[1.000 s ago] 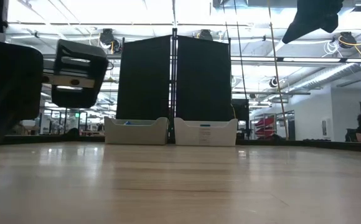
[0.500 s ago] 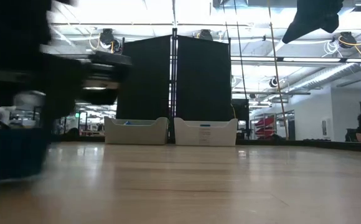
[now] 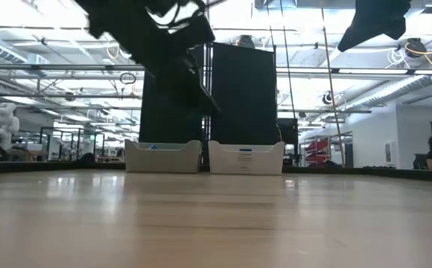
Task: Sort blocks by size
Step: Put the blue triangular block into the gray bin
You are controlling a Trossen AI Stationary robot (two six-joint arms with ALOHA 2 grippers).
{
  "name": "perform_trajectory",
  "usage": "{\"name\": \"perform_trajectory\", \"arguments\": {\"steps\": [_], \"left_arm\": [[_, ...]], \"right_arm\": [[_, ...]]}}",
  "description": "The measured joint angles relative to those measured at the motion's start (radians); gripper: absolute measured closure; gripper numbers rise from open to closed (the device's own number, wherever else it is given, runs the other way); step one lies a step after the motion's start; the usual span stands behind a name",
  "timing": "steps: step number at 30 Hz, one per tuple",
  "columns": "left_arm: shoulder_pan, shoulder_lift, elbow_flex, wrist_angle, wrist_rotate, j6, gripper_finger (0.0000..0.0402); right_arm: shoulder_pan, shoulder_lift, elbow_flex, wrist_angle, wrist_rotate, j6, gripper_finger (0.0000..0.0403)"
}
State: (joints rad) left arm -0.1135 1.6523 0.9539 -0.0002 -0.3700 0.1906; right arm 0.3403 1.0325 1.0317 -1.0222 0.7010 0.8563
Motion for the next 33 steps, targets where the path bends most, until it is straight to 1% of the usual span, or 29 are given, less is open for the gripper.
{"name": "perform_trajectory", "arguments": {"steps": [4,9,13,16,18,20,23,26,29,33], "left_arm": [[0.185,-0.115,0.000,0.004,-0.006,-0.019,0.0270],[0.437,-0.221,0.002,0.020,0.092,-0.025,0.0270],[0.608,-0.223,0.002,-0.013,0.231,-0.031,0.0270],[0.688,-0.190,0.002,-0.007,0.273,-0.060,0.0270],[0.720,-0.170,0.002,-0.022,0.321,-0.062,0.0270],[0.728,-0.147,0.002,-0.014,0.363,-0.050,0.0269],[0.730,-0.112,0.002,-0.007,0.372,-0.046,0.0269],[0.732,-0.087,0.002,-0.003,0.370,-0.046,0.0263],[0.733,-0.081,0.002,-0.013,0.394,-0.046,0.0243],[0.730,-0.084,0.002,-0.008,0.427,-0.024,0.0204]], "right_arm": [[0.000,0.000,0.000,0.000,0.000,0.004,0.0403],[0.000,0.000,0.000,0.000,0.006,0.002,0.0403],[0.000,0.000,0.000,0.000,0.011,0.003,0.0403],[0.000,0.000,0.000,0.000,0.011,0.003,0.0403],[0.000,0.000,0.000,0.000,0.011,0.003,0.0403],[0.000,0.000,0.000,0.000,0.011,0.003,0.0403],[0.000,0.000,0.000,0.000,0.013,0.003,0.0403],[0.000,0.000,0.000,0.000,0.053,0.023,0.0400],[0.000,0.000,0.000,0.000,0.066,0.027,0.0388],[0.000,0.000,0.000,0.000,0.083,0.024,0.0369]]}}
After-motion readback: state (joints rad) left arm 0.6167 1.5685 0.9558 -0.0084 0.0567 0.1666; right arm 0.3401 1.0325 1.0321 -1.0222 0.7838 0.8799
